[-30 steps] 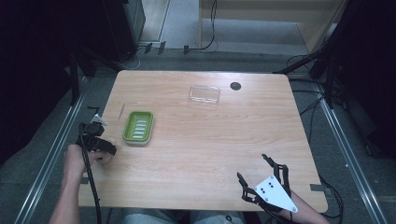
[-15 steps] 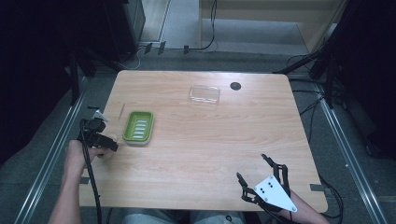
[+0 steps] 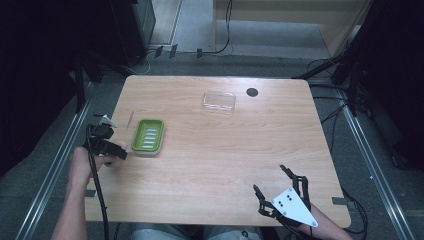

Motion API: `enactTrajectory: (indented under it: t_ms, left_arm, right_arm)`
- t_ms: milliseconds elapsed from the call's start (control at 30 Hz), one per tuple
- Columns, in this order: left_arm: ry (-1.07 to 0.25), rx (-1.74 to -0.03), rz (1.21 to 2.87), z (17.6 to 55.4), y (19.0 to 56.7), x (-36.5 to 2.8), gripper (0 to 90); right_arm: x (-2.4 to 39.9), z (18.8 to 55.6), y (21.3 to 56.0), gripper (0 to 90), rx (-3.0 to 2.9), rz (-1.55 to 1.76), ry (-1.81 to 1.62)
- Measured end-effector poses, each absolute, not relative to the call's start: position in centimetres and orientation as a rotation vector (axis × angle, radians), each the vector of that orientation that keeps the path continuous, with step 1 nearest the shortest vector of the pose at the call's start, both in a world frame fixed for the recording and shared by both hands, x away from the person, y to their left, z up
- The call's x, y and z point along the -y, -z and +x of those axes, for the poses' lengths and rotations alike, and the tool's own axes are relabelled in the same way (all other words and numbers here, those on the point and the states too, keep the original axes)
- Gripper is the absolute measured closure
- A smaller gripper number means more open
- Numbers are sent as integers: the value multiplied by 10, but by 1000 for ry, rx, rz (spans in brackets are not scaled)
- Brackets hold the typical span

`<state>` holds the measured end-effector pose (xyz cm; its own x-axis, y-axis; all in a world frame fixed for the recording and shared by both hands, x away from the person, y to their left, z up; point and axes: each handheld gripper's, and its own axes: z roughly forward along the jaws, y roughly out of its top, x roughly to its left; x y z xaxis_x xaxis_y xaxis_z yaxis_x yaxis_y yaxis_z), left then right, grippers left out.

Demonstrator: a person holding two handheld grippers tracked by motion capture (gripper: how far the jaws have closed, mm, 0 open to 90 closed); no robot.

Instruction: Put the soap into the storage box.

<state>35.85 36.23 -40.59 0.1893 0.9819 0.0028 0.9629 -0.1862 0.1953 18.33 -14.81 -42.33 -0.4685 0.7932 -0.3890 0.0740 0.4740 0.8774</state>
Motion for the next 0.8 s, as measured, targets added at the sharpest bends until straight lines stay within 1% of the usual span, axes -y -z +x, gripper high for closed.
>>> enactTrajectory:
  t_ms: [367, 800]
  left_arm:
    - [-205, -1899, 2294, 358, 401, -364, 334]
    - [-224, -1866, 2296, 363, 393, -356, 334]
  right_arm:
    - [149, 184, 424, 132, -1859, 748, -1051]
    - [151, 183, 425, 132, -1855, 763, -1043]
